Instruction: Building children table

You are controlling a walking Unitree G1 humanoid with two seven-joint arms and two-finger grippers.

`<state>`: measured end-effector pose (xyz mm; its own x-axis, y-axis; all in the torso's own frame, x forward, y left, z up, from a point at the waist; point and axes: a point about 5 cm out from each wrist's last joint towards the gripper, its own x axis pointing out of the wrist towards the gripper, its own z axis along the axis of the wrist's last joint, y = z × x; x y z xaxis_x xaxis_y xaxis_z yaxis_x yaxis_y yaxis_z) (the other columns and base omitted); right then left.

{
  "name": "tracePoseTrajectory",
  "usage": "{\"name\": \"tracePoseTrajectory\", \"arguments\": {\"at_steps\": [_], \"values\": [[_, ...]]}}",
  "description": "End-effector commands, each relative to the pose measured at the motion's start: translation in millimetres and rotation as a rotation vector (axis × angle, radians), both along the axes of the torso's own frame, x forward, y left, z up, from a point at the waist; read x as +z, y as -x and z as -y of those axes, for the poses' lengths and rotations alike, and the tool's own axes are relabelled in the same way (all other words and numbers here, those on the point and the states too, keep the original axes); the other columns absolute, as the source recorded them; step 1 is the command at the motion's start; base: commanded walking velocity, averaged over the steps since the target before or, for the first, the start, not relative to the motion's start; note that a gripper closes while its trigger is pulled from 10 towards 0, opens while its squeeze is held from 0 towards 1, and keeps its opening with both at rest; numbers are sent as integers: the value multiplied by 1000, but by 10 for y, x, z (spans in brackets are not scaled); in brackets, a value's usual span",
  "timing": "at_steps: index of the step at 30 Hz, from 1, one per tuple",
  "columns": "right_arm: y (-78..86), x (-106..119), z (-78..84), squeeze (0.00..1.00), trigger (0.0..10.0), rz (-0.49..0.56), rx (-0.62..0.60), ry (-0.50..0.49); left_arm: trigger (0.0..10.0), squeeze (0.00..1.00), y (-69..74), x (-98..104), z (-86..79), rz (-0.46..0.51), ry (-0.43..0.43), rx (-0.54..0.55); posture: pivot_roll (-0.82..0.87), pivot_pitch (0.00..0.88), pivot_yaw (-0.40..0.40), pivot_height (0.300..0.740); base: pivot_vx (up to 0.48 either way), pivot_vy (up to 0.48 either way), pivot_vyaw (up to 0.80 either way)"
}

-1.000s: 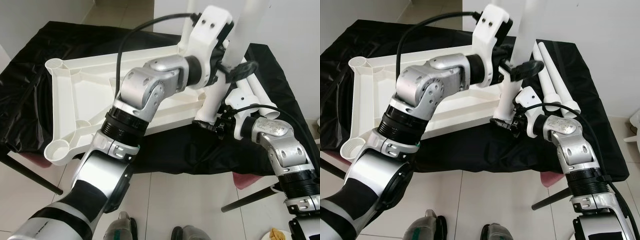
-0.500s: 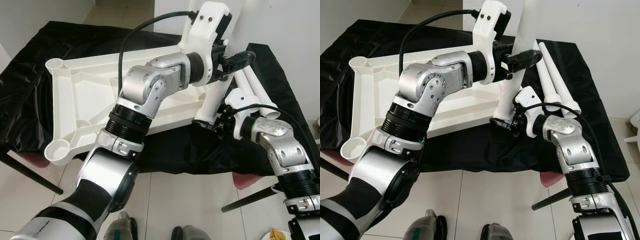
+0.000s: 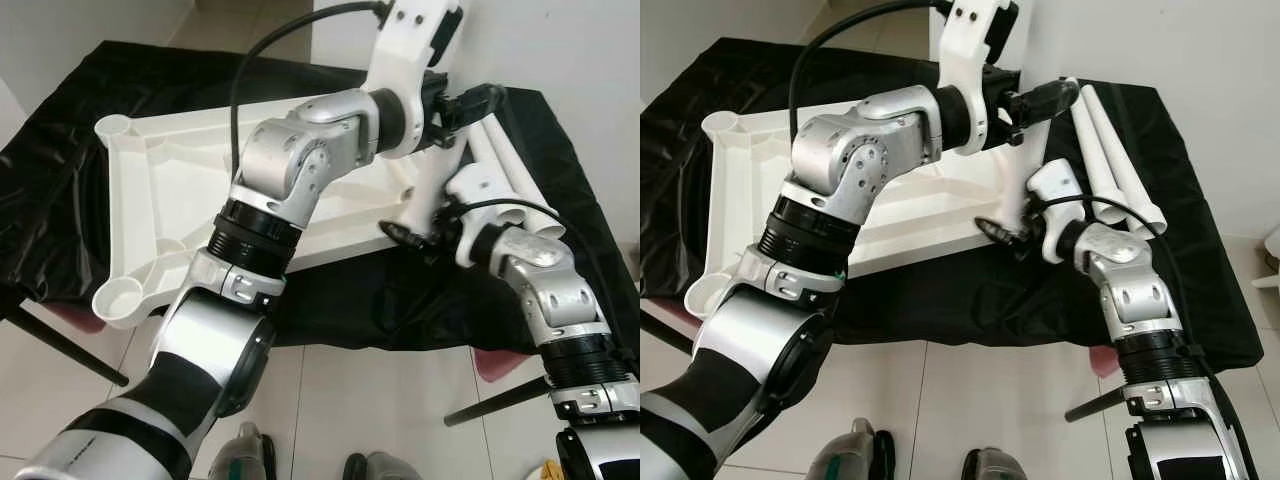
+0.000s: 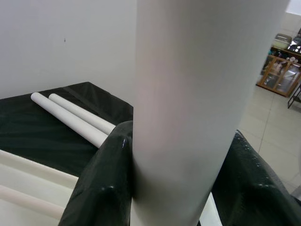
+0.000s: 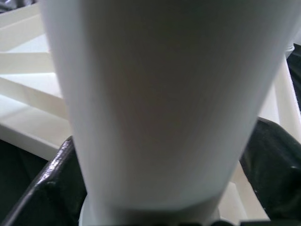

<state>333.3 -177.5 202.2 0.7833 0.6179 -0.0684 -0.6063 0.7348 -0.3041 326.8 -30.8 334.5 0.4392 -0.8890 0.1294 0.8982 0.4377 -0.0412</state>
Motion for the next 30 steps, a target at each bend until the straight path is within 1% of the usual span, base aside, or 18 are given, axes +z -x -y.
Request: {"name": "tracePoseTrajectory", "arguments": {"at_steps": [1,2,3,4,6,9,10,11,13,15,16,21,23,27,30], "values": [[1,-36,-55,1000,10000,-9,-25,-51,10000,0,38,41,70,13,-6,-20,4,60,6,740,0,0,0],[1,-36,-55,1000,10000,-9,-25,-51,10000,0,38,41,70,13,-6,-20,4,60,6,740,0,0,0],[-9,-34,-109,1000,10000,5,-63,-99,10000,0,14,50,58,17,-3,4,4,56,4,740,0,0,0],[-9,-34,-109,1000,10000,5,-63,-99,10000,0,14,50,58,17,-3,4,4,56,4,740,0,0,0],[-17,-35,-199,1000,10000,47,-132,-157,10000,0,-37,77,19,22,8,57,3,53,4,740,0,0,0],[-15,-37,-203,1000,10000,50,-136,-159,10000,0,-39,80,16,23,10,61,3,53,4,740,0,0,0],[-8,-60,-230,1000,10000,48,-142,-160,10000,0,-47,89,6,20,19,68,2,51,4,740,0,0,0],[-1,-73,-264,0,10000,49,-154,-173,10000,0,-59,99,-7,23,26,82,3,50,5,740,0,0,0],[8,-80,-317,0,10000,54,-181,-200,10000,0,-78,110,-27,32,30,109,2,49,3,740,0,0,0],[10,-76,-333,0,10000,58,-194,-212,10000,0,-82,111,-32,37,29,120,2,49,3,740,0,0,0],[19,-70,-383,0,10000,64,-210,-235,10000,0,-95,98,-43,51,16,144,2,46,3,740,0,0,0],[37,-49,-460,0,10000,67,-222,-257,10000,0,-103,64,-49,68,1,173,2,46,1,740,0,0,0],[39,-32,-502,0,10000,48,-240,-298,10000,0,-101,41,-42,88,-14,186,2,45,-2,740,0,0,0],[40,24,-543,0,10000,45,-263,-302,10000,0,-75,-5,-13,125,-44,198,3,42,-6,740,0,0,0],[26,64,-530,0,10000,33,-291,-304,10000,0,-48,-31,10,140,-54,195,4,42,-8,740,0,0,0]]}}
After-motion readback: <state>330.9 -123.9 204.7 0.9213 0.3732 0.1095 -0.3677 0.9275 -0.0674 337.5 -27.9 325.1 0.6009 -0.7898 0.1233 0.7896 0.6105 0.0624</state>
